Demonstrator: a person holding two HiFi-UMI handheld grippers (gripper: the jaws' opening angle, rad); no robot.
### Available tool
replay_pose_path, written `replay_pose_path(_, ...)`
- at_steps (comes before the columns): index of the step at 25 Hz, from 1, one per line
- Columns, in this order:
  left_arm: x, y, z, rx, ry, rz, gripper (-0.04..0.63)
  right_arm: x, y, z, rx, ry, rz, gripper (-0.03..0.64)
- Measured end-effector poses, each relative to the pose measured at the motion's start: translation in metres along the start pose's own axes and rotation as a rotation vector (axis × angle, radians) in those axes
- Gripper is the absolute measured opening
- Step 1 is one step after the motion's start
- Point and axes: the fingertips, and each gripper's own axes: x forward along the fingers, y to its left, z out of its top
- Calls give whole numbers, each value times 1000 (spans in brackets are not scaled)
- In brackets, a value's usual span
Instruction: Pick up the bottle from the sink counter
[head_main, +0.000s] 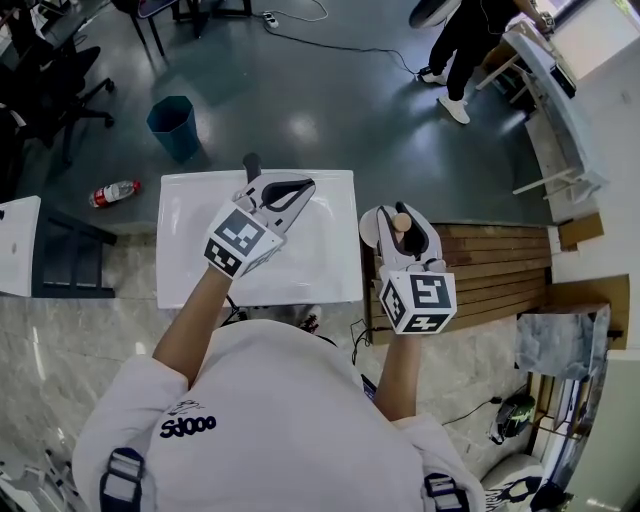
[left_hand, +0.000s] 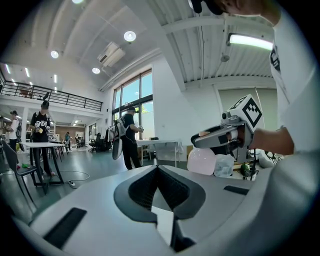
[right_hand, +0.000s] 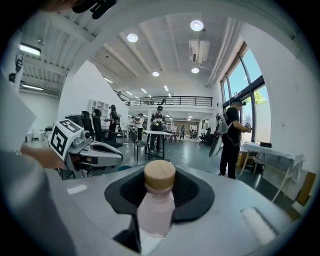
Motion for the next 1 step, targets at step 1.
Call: replay_pose_path(1,-1,0,-1,1,3,0,5,0,1,0,0,0,2,130)
